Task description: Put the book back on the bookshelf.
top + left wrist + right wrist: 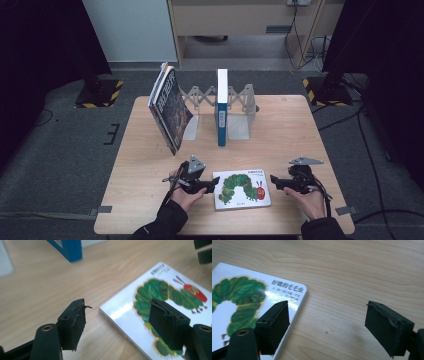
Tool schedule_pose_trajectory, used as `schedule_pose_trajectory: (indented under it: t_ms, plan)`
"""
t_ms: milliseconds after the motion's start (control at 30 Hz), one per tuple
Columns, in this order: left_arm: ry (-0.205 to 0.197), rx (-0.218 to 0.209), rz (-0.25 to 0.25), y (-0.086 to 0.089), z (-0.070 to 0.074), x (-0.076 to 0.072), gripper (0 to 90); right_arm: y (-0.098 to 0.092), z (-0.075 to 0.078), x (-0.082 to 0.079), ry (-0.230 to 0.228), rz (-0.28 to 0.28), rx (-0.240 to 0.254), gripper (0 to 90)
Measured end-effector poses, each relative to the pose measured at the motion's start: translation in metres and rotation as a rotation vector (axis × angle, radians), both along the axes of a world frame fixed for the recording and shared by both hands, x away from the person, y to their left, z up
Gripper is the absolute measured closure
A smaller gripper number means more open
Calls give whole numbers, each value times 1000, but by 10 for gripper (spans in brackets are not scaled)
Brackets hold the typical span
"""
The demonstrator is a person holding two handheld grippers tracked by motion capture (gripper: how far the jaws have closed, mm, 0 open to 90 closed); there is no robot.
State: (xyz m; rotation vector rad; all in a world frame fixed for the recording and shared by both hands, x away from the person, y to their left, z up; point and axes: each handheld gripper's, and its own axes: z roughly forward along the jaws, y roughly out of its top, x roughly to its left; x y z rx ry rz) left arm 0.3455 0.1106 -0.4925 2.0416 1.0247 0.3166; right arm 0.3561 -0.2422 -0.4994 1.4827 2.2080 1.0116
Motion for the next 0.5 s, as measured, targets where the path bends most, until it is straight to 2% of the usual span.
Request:
schedule_pose_trajectory:
  t_ms: [100, 133, 300, 367, 433, 500]
  plan:
    - [52, -3, -19, -3, -11, -2, 275, 6, 1, -2, 0, 20, 12, 201]
    - [58, 6, -23, -4, -13, -2, 269, 9, 1, -3, 2, 25, 19, 203]
    - [66, 61, -43, -9, -26, -1, 266, 19, -2, -5, 13, 64, 10, 209]
    - [64, 58, -55, -8, -25, -1, 262, 22, -3, -5, 14, 70, 15, 217]
    - [62, 45, -49, -4, -22, -1, 262, 23, -3, -5, 17, 74, 19, 226]
    - [65, 54, -38, 3, -21, -1, 262, 24, -4, -5, 19, 79, 23, 234]
